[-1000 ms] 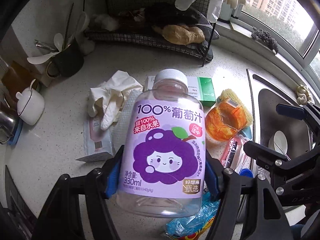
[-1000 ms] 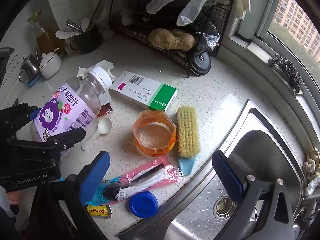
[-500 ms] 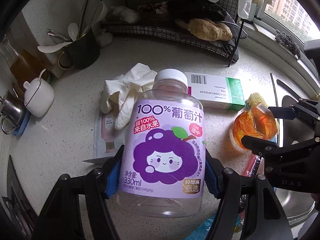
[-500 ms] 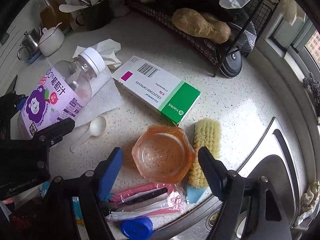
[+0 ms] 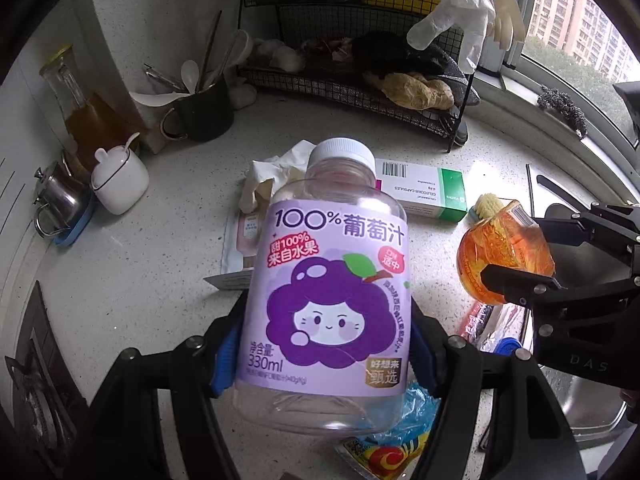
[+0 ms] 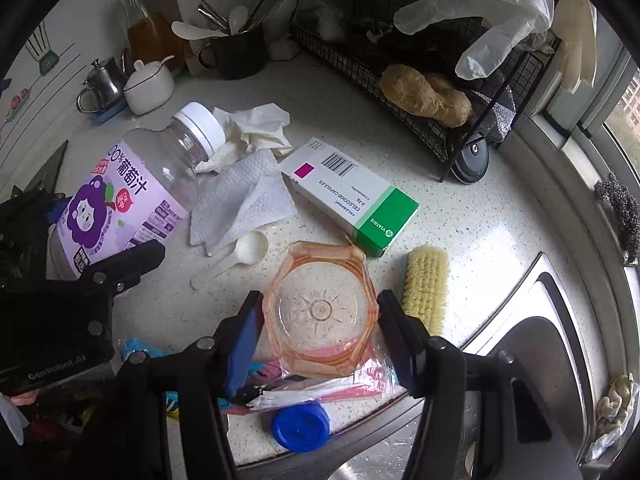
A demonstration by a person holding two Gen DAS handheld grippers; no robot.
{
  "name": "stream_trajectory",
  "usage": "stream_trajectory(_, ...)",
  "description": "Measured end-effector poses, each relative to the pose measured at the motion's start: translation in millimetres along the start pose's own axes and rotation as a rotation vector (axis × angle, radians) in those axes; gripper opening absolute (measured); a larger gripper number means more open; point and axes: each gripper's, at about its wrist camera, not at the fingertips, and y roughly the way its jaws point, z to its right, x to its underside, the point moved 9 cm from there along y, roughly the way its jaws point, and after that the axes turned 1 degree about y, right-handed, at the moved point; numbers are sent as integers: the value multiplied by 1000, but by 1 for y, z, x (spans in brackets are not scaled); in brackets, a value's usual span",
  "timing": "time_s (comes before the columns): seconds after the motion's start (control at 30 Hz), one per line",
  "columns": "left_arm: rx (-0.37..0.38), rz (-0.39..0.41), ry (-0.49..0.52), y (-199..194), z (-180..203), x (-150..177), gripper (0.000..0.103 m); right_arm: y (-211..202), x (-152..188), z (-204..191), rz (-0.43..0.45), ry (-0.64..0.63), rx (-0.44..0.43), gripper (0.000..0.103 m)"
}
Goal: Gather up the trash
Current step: 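Close the right gripper on the orange plastic cup, then carry the bottle and cup down toward the red bin under the counter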
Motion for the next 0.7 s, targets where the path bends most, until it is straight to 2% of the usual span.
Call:
stream_trajectory(0.27, -46, 31, -87, -66, -3, 54, 67, -55, 30, -37, 80, -48, -51, 55)
stream_trajectory(0.5, -99, 46, -203, -121, 0, 122, 67, -93, 73, -78, 122, -139, -111, 55)
stream_trajectory(0.7, -162, 31, -263, -162, 7, 191, 67, -113, 115, -108, 144, -214, -163, 55)
